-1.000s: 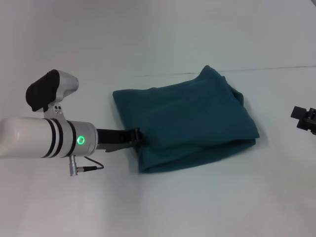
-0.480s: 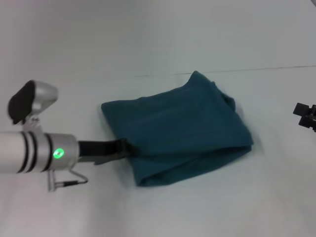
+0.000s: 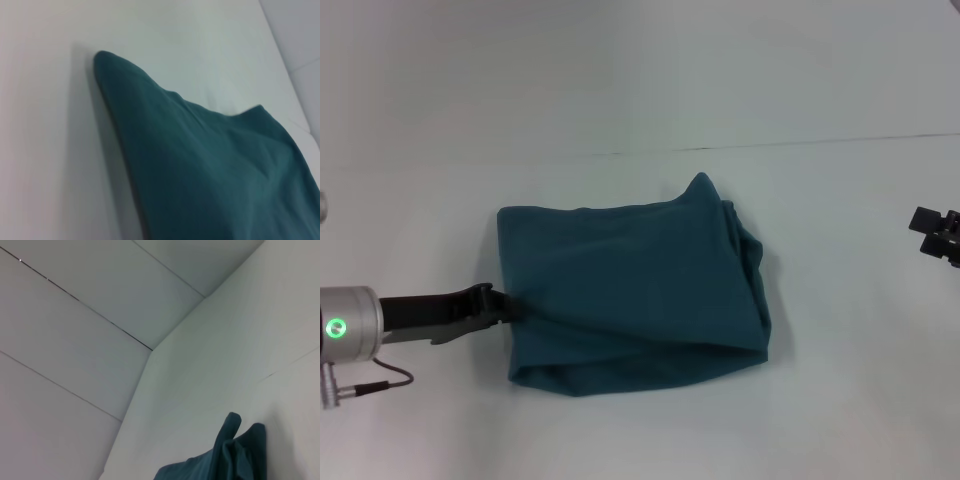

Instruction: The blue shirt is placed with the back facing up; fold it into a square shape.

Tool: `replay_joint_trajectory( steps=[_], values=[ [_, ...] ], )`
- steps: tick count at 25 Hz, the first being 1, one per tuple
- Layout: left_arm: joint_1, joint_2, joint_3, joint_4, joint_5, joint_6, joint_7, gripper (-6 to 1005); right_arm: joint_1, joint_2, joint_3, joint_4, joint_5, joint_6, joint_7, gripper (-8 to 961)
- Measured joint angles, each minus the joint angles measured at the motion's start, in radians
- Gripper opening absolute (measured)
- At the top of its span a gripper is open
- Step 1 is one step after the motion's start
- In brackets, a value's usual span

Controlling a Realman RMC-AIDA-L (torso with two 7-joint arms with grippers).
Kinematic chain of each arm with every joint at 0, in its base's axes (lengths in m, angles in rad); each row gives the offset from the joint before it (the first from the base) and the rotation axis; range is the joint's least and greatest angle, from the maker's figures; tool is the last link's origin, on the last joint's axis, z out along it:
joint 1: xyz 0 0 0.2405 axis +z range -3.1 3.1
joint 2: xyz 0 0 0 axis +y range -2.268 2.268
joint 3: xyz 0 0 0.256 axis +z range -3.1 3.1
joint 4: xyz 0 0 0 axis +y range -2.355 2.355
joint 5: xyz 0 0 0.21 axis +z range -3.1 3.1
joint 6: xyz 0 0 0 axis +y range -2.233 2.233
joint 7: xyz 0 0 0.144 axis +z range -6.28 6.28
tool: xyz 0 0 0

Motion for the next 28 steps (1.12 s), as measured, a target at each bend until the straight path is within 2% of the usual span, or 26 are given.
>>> replay_joint_trajectory(
  steps=[11, 16, 20, 23, 28],
  values=[
    [-0.025, 0.011, -0.011, -0.006, 0.048, 0.041, 0.025, 113, 0.000, 0.000, 0.000, 0.003, 0.000, 0.001, 0.000, 885],
    [-0.030, 0.013, -0.018, 0.039, 0.078, 0.088, 0.053, 130, -0.001, 0.000, 0.000, 0.003, 0.000, 0.000, 0.001, 885],
    [-0.016, 0.010, -0.086, 0.100, 0.062, 0.110, 0.047, 144, -0.001, 0.000, 0.000, 0.003, 0.001, -0.001, 0.001, 885],
    [-0.007, 0.006, -0.154, 0.099, -0.004, 0.135, 0.045, 239, 0.000, 0.000, 0.000, 0.003, 0.000, -0.001, 0.000, 885],
    [-0.016, 0.004, -0.169, -0.066, -0.127, 0.160, 0.050, 397, -0.001, 0.000, -0.003, 0.003, 0.000, -0.001, -0.005, 885]
  ],
)
